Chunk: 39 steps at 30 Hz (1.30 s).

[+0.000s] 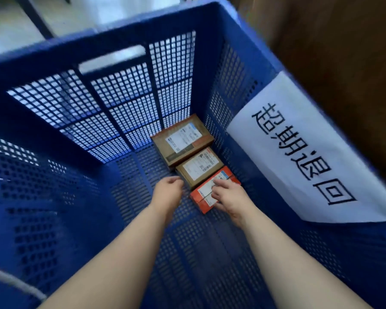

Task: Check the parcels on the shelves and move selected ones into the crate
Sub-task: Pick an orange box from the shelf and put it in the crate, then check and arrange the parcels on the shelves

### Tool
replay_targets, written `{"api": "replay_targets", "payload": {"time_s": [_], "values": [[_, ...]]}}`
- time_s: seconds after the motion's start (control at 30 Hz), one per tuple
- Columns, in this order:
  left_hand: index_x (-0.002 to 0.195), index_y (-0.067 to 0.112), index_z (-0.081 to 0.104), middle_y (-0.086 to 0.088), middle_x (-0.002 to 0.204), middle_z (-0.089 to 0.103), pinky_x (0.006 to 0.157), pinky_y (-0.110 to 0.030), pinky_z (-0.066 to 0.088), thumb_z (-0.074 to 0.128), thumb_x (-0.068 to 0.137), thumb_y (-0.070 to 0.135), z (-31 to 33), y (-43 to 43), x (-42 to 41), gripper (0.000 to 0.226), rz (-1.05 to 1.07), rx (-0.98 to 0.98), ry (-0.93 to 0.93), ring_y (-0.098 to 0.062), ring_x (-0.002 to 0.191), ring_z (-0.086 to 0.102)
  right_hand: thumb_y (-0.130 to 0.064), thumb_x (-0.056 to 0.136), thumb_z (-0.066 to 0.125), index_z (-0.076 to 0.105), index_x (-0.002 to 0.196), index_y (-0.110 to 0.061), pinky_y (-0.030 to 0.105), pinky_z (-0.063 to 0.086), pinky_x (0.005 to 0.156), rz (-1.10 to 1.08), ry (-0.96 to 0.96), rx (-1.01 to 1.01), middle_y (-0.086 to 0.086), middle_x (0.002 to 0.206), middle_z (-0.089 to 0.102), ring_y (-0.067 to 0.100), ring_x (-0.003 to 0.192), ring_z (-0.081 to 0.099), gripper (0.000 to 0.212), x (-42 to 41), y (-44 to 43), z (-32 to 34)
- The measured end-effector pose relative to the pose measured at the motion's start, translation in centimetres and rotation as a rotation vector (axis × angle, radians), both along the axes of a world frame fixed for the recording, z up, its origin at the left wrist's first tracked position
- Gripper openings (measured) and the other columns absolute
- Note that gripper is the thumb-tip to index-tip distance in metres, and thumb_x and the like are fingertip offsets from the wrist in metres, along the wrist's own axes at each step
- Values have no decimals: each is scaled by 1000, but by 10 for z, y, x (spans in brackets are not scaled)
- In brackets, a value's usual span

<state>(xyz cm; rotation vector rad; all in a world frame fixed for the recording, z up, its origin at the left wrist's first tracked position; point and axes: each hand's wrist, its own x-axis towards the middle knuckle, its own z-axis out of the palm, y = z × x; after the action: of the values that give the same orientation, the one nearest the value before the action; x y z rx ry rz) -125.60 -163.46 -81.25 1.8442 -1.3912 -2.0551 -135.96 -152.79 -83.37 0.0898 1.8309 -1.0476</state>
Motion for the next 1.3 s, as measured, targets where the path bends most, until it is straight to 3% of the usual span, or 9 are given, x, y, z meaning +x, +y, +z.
{"api": "replay_targets", "payload": {"time_s": [0.13,0.27,0.37,0.53,0.7,0.87,1.03,1.2,1.3], "values": [[112,16,57,0,96,63,90,-38,50,47,96,12,92,-2,17,19,121,-43,42,-15,90,61,-6,94,50,56,131,-12,37,44,105,218,142,-75,3,126,59,18,118,56,39,4,-19,99],[106,16,58,0,95,66,96,-40,49,48,96,10,197,9,44,15,273,-68,132,-20,97,64,-7,93,51,60,127,-15,33,50,96,402,252,-169,3,126,63,16,111,60,36,19,-30,203],[111,13,59,-5,102,68,88,-39,53,51,95,11,275,27,76,18,370,-127,206,-22,98,65,-6,94,52,61,126,-14,19,47,80,520,309,-256,-1,118,64,11,103,59,34,41,-29,288],[110,15,60,-3,101,67,76,-30,51,49,97,13,399,70,142,17,495,-278,269,-18,86,63,-7,95,53,63,125,-14,28,46,99,695,376,-385,0,122,65,12,110,60,32,97,-9,420],[109,14,61,-1,98,67,75,-29,49,48,98,13,500,120,219,17,563,-442,237,-16,86,62,-9,95,54,63,124,-17,29,46,103,799,347,-520,-3,119,66,10,111,60,31,160,25,524],[112,17,62,2,101,68,75,-25,51,47,98,13,571,174,296,21,633,-563,217,-16,92,64,-7,94,56,66,118,-20,28,51,95,873,311,-625,-4,112,70,11,105,64,29,230,65,597],[107,18,64,0,100,69,73,-24,49,48,98,10,622,252,373,20,743,-653,203,-15,86,62,-6,92,58,70,104,-27,18,51,79,978,276,-715,-6,106,72,9,96,66,28,308,112,645],[104,21,63,0,103,68,79,-28,50,49,98,12,652,344,442,18,869,-702,155,-15,88,62,-7,92,58,69,104,-30,34,52,91,1106,244,-797,-7,106,71,17,99,66,28,388,169,676],[107,21,64,3,102,69,82,-30,50,50,97,12,662,395,478,19,975,-723,105,-13,89,63,-8,93,57,69,109,-27,36,53,93,1207,209,-823,-6,109,71,16,102,66,27,428,202,687]]}}
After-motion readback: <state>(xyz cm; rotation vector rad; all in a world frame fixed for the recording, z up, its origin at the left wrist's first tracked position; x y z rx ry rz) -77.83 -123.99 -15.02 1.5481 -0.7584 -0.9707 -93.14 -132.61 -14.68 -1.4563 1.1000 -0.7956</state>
